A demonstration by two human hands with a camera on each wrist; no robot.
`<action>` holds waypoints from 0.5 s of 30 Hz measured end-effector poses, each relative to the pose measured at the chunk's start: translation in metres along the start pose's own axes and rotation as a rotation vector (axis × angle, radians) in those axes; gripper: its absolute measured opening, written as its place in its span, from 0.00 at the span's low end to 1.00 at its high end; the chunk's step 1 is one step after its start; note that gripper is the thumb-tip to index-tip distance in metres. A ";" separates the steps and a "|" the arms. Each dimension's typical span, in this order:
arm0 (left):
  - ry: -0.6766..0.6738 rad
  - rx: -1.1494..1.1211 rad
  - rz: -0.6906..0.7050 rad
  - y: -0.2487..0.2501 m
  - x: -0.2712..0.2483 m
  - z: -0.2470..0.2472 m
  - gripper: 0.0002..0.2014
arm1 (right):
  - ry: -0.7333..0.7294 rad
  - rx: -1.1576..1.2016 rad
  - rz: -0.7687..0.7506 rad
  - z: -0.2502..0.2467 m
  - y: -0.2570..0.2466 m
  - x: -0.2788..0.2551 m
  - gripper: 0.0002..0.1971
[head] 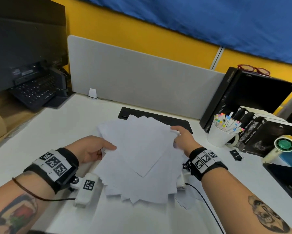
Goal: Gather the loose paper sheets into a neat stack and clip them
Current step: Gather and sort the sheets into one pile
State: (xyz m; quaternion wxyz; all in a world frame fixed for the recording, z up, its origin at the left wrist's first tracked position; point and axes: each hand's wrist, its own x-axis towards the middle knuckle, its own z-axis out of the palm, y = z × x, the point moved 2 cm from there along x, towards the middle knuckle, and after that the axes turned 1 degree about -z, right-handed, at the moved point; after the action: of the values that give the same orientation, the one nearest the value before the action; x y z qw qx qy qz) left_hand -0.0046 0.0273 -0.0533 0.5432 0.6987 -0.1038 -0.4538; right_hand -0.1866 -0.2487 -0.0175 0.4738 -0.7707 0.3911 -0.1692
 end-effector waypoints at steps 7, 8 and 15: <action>-0.254 0.150 0.067 0.001 0.000 -0.001 0.38 | 0.039 0.098 0.217 0.000 0.010 -0.006 0.21; -0.280 0.142 0.074 0.002 0.000 0.000 0.41 | 0.038 0.054 0.208 0.003 0.012 -0.006 0.28; -0.246 0.054 0.078 -0.003 0.005 -0.008 0.52 | 0.063 -0.003 0.197 0.008 0.012 0.000 0.36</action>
State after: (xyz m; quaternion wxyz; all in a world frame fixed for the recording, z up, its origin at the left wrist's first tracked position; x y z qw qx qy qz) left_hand 0.0030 0.0309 -0.0585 0.5244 0.6477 -0.2090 -0.5117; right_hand -0.1872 -0.2468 -0.0321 0.4746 -0.7235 0.4797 -0.1454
